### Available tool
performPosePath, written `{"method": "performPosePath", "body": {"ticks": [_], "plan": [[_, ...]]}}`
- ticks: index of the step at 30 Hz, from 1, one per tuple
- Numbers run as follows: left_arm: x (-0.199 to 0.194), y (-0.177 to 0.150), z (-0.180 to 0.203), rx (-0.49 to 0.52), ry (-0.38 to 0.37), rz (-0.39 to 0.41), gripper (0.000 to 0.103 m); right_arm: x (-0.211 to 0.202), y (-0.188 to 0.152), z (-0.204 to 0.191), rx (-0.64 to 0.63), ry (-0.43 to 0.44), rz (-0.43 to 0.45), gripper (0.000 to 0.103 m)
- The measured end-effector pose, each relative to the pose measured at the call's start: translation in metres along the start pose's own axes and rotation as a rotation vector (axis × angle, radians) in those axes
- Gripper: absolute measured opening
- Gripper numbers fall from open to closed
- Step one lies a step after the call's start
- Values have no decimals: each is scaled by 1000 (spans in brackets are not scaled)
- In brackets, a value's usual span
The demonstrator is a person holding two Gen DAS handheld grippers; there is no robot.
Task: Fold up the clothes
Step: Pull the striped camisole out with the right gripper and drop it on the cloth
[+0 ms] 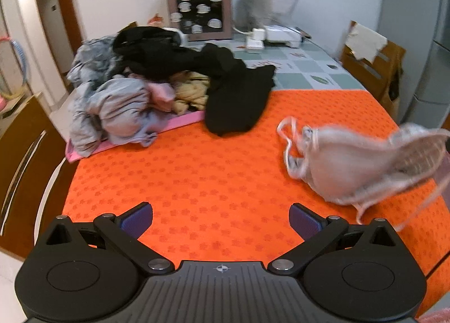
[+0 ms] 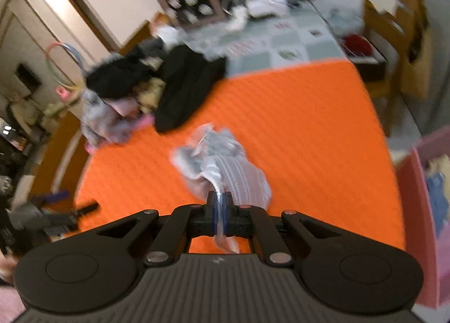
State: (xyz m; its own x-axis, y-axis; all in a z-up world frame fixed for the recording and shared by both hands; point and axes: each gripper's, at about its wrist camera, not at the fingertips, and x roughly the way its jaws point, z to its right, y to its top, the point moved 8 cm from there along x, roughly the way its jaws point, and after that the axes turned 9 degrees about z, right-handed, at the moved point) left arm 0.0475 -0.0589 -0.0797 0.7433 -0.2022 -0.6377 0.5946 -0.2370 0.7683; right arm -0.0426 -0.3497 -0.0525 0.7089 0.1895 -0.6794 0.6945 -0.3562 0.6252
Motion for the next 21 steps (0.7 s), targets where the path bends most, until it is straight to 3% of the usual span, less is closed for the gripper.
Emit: {"method": "performPosePath", "body": {"ticks": [6,11,15,21], "plan": [[12,-8,32,77,-71,-8,103,8,-56,39,-44,-115,-78,6],[27,-16,61,172,-143,-14,102,13,-64,46,-120,-165,-75,20],[37,-22,79,240,-188,-18,102,17,-54,33,-184,-101,-62,33],[48,-25,96,300,-230,-21,102,44,-40,7,-292,19,-85,35]]}}
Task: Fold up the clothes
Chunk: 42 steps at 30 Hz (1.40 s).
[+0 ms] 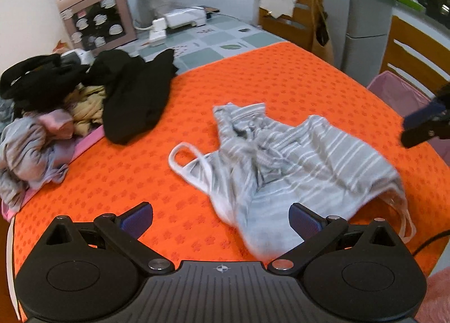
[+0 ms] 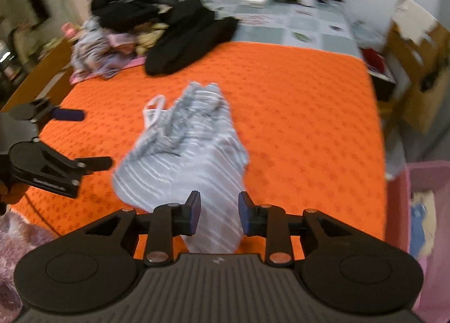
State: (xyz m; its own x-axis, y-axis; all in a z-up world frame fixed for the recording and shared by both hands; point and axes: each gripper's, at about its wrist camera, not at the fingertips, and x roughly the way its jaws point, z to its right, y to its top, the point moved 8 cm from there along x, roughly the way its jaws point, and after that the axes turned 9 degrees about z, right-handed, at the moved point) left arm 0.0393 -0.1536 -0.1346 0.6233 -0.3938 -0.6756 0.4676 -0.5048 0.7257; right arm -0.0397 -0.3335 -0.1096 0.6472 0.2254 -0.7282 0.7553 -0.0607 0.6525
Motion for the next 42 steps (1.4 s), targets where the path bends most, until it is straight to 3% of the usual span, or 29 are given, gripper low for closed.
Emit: {"method": "performPosePath", "body": {"ticks": [12,16,21,26,29,33,38,42], "plan": [[25,8,-13,-21,-10,-34,100,77,59,-14,-179,74,-15,38],[29,5,-20,-37,-5,-46,99,100,71,-17,-232,127,-57,38],[27,-2,-32,-60,21,-58,99,99,68,-34,-322,224,-101,41],[20,-9,-46,-93,63,-64,99,85,54,-57,-392,304,-120,56],[13,-14,-52,-118,84,-64,99,79,39,-71,-434,319,-132,60],[1,-20,-60,-151,111,-61,99,74,17,-90,-491,341,-139,75],[-13,-29,-64,-162,139,-62,99,81,1,-100,-508,342,-150,77],[-25,-37,-70,-189,161,-68,99,90,-18,-109,-618,310,-171,77]]}}
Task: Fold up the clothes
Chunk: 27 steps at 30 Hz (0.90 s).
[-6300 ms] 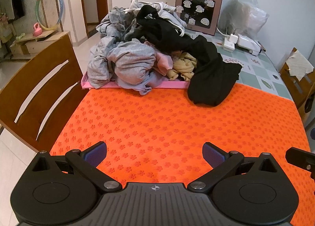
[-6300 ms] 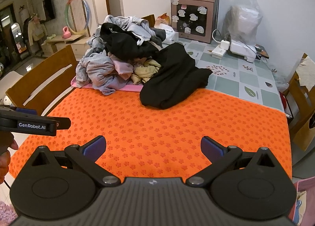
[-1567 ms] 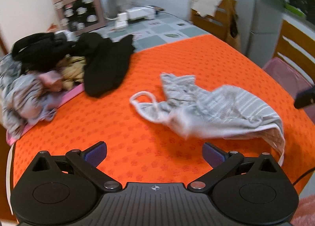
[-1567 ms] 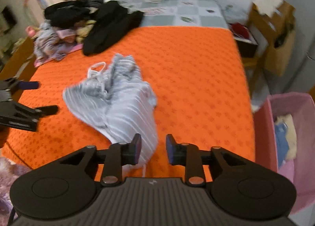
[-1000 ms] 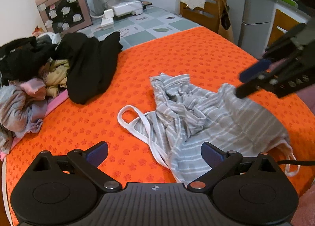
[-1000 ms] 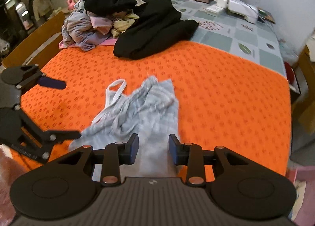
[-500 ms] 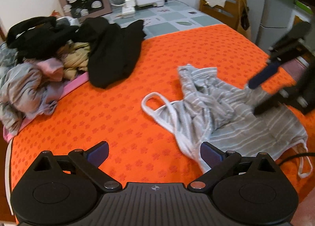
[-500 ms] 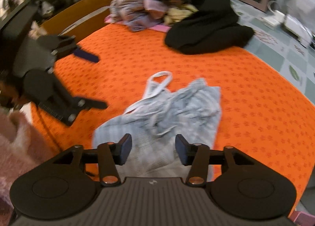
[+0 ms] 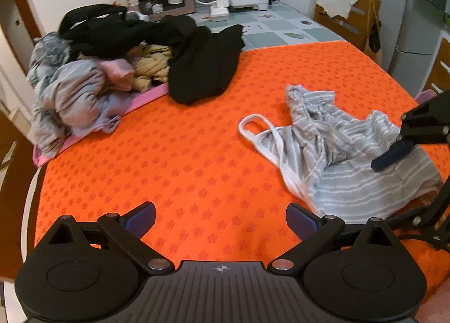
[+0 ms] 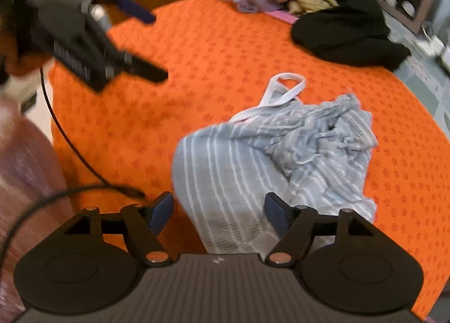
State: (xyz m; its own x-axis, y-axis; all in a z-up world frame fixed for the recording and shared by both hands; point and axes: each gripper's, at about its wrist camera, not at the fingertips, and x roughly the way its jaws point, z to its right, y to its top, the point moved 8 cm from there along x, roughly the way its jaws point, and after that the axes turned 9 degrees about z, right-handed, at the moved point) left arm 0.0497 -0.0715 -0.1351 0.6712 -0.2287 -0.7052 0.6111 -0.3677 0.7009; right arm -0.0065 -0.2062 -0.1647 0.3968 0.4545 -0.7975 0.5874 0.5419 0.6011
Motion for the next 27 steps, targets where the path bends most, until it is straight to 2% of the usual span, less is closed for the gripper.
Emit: {"method": "performPosePath", "body": {"ticks": [2,4,6,8,10,11,12,13,17,23,27], "plan": [[-5,-3,-4,-23,7,-1,99,6,-4,-9,-68,-24,-11,77],[-11,-6,-9,-45,13,-2,99,11,-6,-16,-150,-89,-7,77],[-17,-10,-12,-63,18,1,99,15,-7,-16,-169,-124,-5,71],[-22,-14,-13,-72,22,4,99,16,-7,-14,-164,-157,1,60],[-27,-18,-13,-78,27,7,99,13,-4,-11,-125,-153,13,33],[-29,-19,-13,-80,28,8,99,10,-1,-10,-99,-151,22,28],[-30,-20,-13,-83,28,9,99,4,4,-8,-70,-156,45,18],[-31,-21,-13,-85,28,9,99,-2,9,-7,-41,-160,68,15],[-36,-22,-8,-85,20,25,99,-32,34,3,137,-120,170,13],[-42,-11,-2,-94,-1,62,97,-88,65,29,509,39,356,12],[-45,1,4,-93,-16,91,97,-118,56,60,806,148,489,12]]}}
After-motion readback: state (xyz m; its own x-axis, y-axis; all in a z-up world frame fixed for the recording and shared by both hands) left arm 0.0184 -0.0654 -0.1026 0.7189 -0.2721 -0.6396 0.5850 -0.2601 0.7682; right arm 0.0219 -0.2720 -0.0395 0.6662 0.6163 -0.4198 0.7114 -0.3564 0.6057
